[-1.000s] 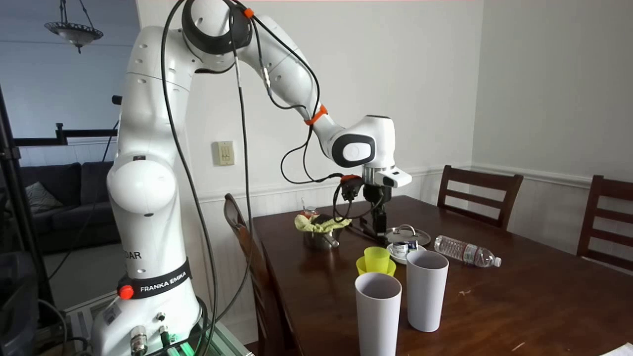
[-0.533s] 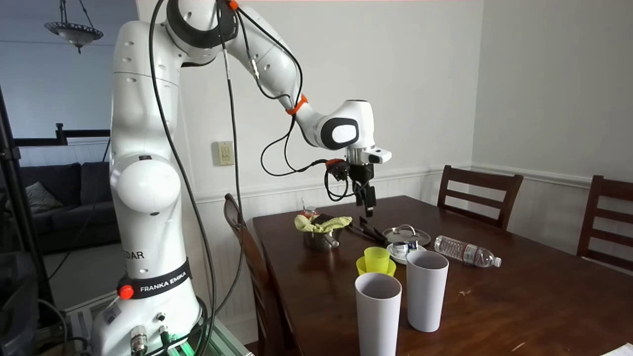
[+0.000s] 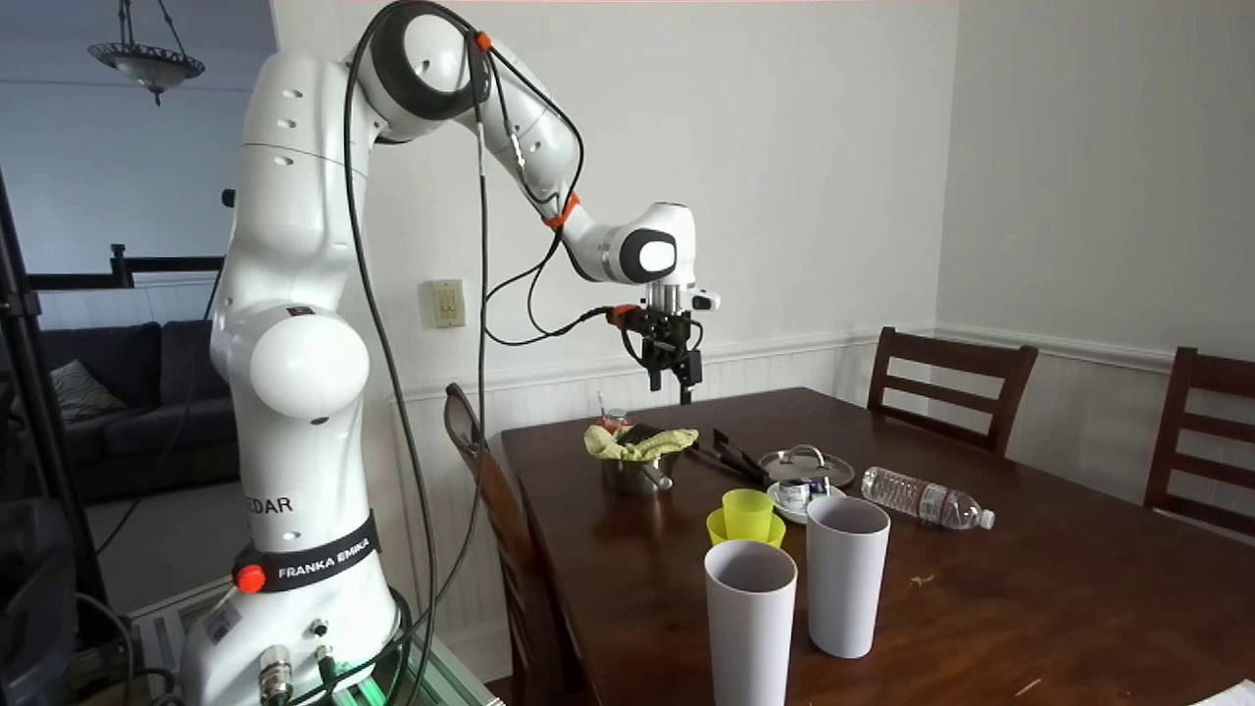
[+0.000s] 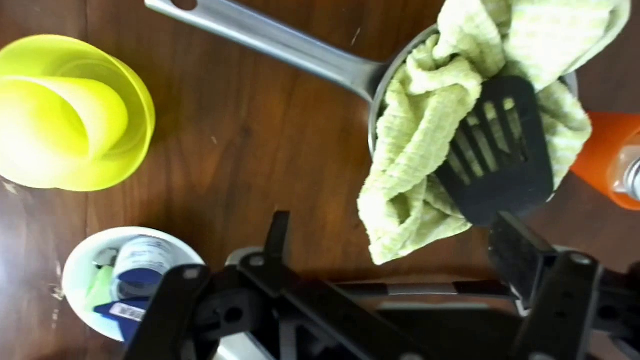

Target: Slide the yellow bowl backwards and put the yellow cup inside the yellow bowl, remove the spoon from the orange cup and move it into the yellow cup

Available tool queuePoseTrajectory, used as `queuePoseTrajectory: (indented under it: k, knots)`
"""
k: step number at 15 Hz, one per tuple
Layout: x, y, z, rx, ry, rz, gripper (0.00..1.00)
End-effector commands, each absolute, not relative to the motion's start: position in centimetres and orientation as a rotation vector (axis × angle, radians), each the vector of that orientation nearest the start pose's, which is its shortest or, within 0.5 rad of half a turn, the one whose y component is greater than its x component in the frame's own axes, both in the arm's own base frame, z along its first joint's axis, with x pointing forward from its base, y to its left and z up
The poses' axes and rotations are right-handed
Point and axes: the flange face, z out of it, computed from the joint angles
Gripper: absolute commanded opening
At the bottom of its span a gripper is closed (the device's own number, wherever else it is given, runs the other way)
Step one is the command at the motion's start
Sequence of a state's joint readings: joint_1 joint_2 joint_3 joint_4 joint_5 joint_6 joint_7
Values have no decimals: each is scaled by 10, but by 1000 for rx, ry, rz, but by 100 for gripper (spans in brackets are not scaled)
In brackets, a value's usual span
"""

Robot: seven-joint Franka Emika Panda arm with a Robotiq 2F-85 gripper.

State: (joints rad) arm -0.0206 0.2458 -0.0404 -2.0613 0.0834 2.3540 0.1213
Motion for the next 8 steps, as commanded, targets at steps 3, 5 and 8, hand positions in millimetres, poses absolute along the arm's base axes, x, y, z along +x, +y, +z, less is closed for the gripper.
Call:
queuePoseTrajectory:
  k: [3,5,8]
  knots:
    - [602,-13,312,-3083,297,-57,100]
    - [604,-16,310,-3086,302,-55,100]
    - [605,-19,311,-3087,305,-57,100]
